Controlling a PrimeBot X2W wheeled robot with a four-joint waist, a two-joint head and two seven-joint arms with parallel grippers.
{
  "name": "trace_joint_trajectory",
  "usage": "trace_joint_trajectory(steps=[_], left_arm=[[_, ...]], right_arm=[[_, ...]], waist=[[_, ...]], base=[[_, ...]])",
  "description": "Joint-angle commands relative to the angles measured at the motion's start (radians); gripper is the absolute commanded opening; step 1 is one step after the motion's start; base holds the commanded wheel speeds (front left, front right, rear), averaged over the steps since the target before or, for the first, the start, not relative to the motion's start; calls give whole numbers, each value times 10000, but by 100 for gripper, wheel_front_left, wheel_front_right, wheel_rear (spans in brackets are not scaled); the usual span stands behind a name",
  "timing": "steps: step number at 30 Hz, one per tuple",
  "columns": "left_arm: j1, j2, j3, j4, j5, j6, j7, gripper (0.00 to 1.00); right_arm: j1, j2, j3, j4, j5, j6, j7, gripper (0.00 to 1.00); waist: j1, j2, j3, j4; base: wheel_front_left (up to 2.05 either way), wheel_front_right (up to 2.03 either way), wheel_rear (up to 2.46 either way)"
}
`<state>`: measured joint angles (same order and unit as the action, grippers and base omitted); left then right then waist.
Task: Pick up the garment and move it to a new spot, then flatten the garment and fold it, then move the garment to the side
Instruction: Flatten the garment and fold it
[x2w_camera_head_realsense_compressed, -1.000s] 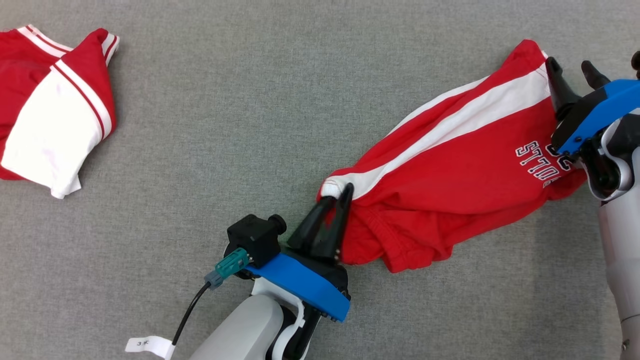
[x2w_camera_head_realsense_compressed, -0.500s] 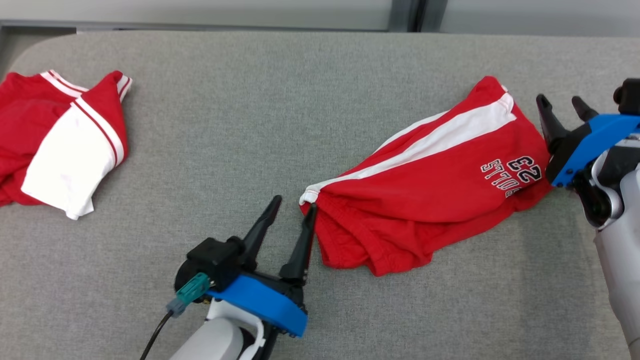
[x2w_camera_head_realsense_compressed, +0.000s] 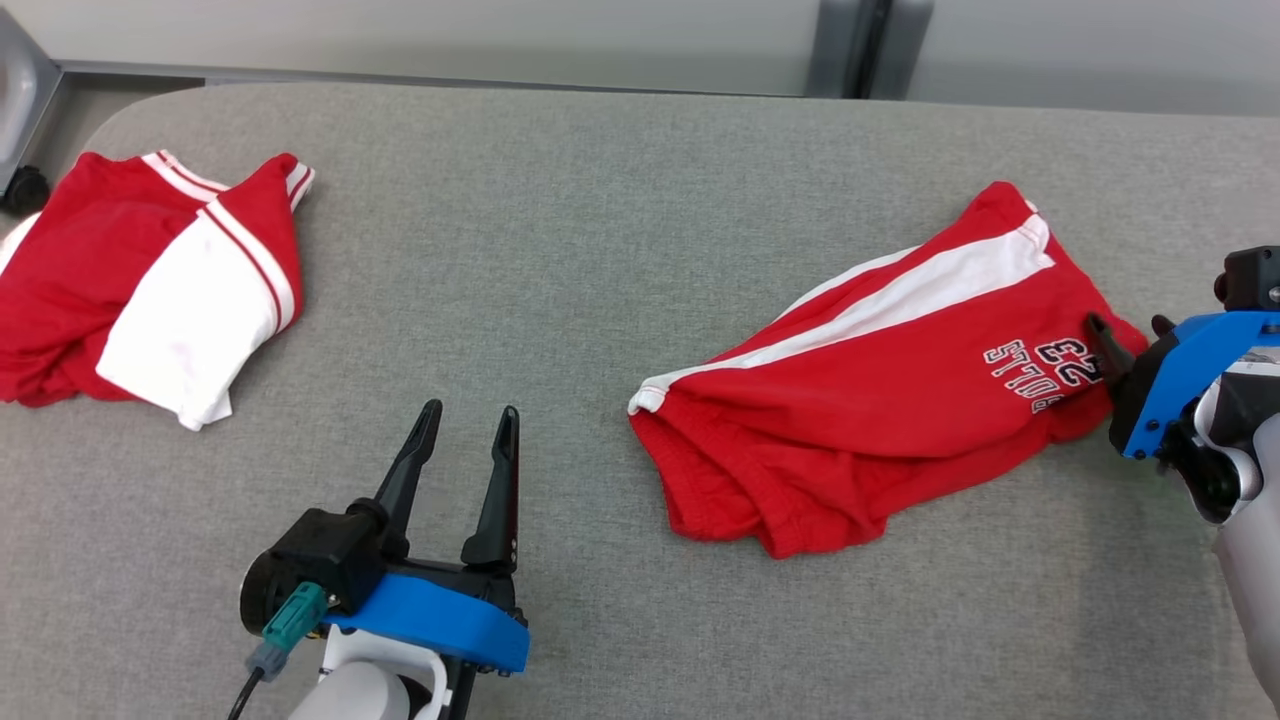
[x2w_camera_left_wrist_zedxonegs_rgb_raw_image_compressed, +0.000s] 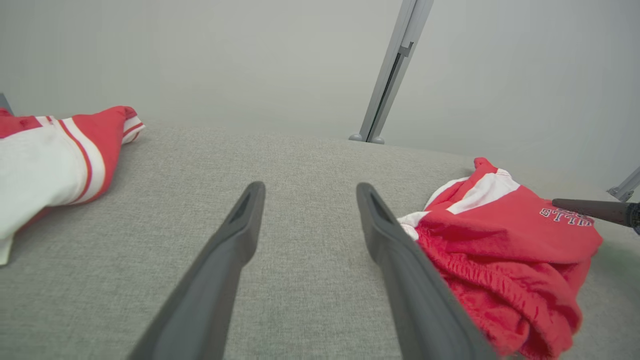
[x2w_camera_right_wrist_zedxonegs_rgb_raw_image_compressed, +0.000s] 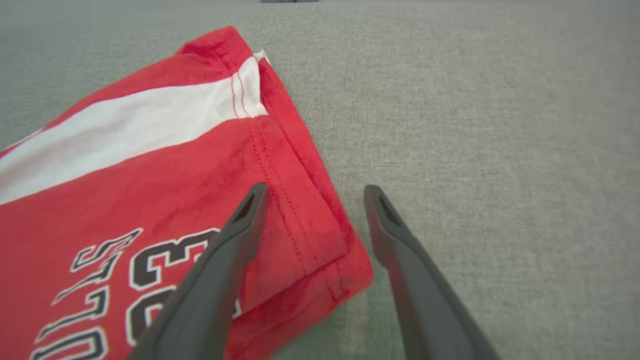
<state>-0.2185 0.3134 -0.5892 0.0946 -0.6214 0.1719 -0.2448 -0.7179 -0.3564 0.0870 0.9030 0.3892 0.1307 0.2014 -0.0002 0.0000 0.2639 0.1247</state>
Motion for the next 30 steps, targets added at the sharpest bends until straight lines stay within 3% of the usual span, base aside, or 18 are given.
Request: trace_joint_trajectory(steps=[1, 9, 10, 11, 12, 13, 19, 30], left_arm=[[104, 67, 112, -80, 68, 77, -53, 100], [131, 95, 324, -231, 85, 190, -139, 100], [138, 93, 347, -239, 91, 193, -129, 100], [146, 94, 379, -250, 94, 203, -136, 100], [147, 98, 403, -259, 105, 212, -142, 100], [148, 107, 418, -269, 123, 208, -148, 100], [65, 90, 516, -242, 282, 171, -183, 100], [507, -201, 581, 269, 485, -17, -210, 100]], right_arm=[[-81, -76, 44, 124, -14, 1, 86, 100], [-169, 264, 338, 979, 13, 4, 884, 100], [-153, 355, 390, 1025, 81, 4, 937, 42], [-151, 428, 448, 1022, 122, 7, 950, 28], [-149, 466, 516, 967, 173, 13, 897, 22], [-141, 458, 581, 908, 190, 13, 805, 0], [-55, 387, 356, 547, 483, 1, -305, 0], [2621, 1476, -933, -424, 1310, 1, -2614, 0]], waist=[[2, 0, 129, 134], [2, 0, 226, 330], [2, 0, 210, 318], [2, 0, 190, 287], [2, 0, 170, 245], [2, 0, 146, 193], [2, 0, -175, -282], [2, 0, -1346, -1401]], base=[[0, 0, 0], [0, 0, 0], [0, 0, 0], [0, 0, 0], [0, 0, 0], [0, 0, 0], [0, 0, 0], [0, 0, 0]])
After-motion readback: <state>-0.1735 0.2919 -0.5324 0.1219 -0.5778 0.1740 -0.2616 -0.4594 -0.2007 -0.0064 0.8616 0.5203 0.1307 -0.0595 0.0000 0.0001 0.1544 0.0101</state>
